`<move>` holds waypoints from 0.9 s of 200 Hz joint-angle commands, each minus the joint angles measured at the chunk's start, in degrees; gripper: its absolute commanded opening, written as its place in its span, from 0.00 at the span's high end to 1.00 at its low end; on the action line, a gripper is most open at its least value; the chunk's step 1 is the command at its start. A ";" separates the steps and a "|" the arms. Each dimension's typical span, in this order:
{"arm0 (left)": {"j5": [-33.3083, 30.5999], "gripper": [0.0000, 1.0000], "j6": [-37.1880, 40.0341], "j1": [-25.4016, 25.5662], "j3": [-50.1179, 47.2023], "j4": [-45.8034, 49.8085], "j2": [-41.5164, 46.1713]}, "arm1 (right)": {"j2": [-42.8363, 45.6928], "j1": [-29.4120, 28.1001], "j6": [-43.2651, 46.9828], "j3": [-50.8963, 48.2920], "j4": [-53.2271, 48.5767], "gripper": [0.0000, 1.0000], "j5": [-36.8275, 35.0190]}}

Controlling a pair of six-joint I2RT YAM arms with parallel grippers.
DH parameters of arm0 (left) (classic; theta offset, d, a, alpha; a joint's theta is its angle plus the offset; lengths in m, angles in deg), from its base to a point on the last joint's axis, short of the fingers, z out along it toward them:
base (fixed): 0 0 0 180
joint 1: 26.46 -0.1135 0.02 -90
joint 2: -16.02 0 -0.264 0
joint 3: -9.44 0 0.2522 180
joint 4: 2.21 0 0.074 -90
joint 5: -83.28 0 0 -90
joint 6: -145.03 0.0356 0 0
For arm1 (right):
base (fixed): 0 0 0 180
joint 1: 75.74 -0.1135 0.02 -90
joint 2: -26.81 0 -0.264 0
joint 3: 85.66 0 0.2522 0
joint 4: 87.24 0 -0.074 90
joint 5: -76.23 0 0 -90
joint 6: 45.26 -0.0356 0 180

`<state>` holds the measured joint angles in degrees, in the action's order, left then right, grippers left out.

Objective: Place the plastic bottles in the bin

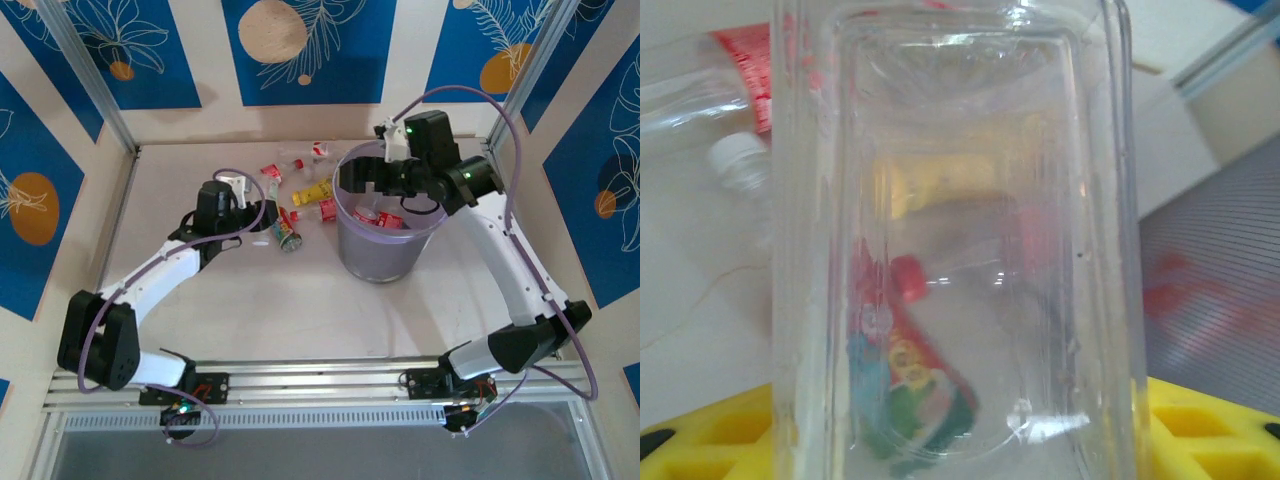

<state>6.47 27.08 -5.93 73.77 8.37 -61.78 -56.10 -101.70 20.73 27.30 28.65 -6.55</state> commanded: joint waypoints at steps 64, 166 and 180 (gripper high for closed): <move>12.81 1.00 3.97 4.25 -4.06 -16.76 7.66 | -13.26 -8.44 -4.30 11.06 5.58 0.08 3.95; 12.69 1.00 7.50 7.42 -5.20 -21.16 9.42 | -22.57 -11.08 -6.35 16.12 4.28 0.09 3.40; 12.14 1.00 7.92 7.50 -5.38 -21.08 9.65 | -22.97 -11.14 -6.53 16.11 4.04 0.12 3.59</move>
<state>18.73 33.10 0.81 69.18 -9.56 -53.91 -77.90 -112.60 15.20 42.11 33.48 -4.08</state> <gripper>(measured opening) 0.573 0.897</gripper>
